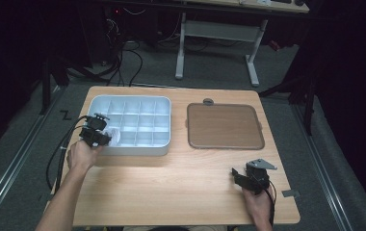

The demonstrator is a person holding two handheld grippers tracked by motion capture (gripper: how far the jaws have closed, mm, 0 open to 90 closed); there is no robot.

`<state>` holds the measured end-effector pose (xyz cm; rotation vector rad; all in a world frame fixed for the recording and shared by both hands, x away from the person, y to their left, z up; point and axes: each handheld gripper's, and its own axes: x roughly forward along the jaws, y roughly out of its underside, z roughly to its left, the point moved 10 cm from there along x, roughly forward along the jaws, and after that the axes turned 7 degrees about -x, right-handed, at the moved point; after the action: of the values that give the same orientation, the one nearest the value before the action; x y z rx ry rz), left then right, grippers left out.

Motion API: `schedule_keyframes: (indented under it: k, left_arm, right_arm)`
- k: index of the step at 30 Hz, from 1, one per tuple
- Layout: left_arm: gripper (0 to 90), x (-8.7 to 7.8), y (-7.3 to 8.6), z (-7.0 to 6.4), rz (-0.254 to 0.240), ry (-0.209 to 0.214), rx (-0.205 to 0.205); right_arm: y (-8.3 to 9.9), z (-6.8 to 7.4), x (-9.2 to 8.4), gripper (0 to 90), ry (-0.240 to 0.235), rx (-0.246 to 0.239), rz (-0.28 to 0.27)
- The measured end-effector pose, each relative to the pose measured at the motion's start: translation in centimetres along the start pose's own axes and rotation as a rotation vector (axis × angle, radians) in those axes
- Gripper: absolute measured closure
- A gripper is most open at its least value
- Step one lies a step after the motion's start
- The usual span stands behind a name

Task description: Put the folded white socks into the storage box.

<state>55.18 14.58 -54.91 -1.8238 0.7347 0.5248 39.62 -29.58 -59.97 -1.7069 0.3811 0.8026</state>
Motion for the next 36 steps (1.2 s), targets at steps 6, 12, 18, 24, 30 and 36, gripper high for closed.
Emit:
schedule_keyframes:
  k: [6,12,18,24,30,36]
  left_arm:
    - [79.8,0.4,0.5,0.5,0.033,-0.001,-0.019]
    - [77.6,-0.1,-0.1,0.5,0.023,0.029,-0.058]
    - [69.1,-1.6,-1.5,-0.1,-0.025,0.093,-0.119]
    - [64.8,-2.0,-2.8,-0.9,-0.097,0.114,-0.136]
    - [61.9,-1.0,-3.1,-2.0,-0.114,0.091,-0.095]
    - [69.7,-0.4,-2.6,-1.5,-0.082,0.073,-0.091]
  right_arm:
    - [0.0,0.0,0.0,37.0,0.000,0.000,0.000]
    - [0.0,0.0,0.0,37.1,0.000,0.000,0.000]
    - [0.0,0.0,0.0,37.1,0.000,0.000,0.000]
    - [0.0,0.0,0.0,37.0,0.000,0.000,0.000]
    - [0.0,0.0,0.0,37.1,0.000,0.000,0.000]
    - [0.0,0.0,0.0,37.0,0.000,0.001,0.000]
